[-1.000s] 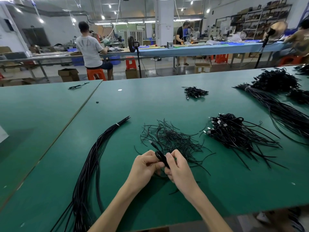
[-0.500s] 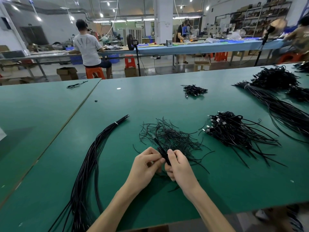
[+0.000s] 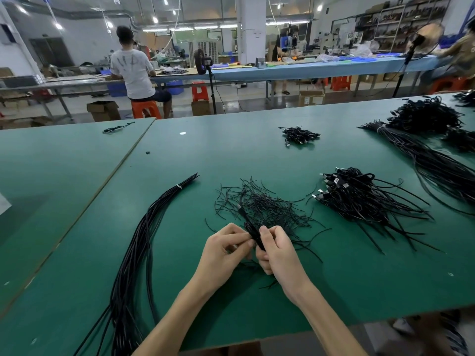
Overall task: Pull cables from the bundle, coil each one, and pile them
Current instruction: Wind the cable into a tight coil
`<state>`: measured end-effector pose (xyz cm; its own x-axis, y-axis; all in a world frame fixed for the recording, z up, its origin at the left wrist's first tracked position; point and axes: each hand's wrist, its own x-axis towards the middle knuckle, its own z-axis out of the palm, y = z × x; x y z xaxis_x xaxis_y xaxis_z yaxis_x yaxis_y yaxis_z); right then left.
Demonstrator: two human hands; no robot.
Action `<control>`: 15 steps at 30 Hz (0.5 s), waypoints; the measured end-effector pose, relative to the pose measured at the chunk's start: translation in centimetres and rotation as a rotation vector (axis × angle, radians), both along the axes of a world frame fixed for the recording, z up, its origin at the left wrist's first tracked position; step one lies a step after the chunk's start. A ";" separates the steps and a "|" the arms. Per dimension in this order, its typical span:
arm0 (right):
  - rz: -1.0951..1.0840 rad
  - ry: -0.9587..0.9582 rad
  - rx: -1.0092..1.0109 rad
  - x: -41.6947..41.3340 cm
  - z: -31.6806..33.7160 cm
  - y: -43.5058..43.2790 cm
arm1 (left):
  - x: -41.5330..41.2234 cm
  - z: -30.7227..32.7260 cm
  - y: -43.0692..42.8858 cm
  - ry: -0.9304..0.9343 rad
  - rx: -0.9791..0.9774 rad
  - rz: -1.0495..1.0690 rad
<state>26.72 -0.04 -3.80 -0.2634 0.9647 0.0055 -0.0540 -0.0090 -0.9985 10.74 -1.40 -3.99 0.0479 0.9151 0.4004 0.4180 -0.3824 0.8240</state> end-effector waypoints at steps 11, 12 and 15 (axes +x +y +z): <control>-0.025 -0.047 0.087 -0.3 -0.1 -0.3 | 0.2 -0.5 -0.2 0.175 0.150 0.100; -0.024 -0.051 0.083 -0.3 -0.1 -0.3 | 0.2 -0.5 -0.3 0.195 0.164 0.111; -0.009 -0.077 0.115 -0.4 -0.4 -0.4 | 0.2 -0.4 -0.4 0.202 0.171 0.135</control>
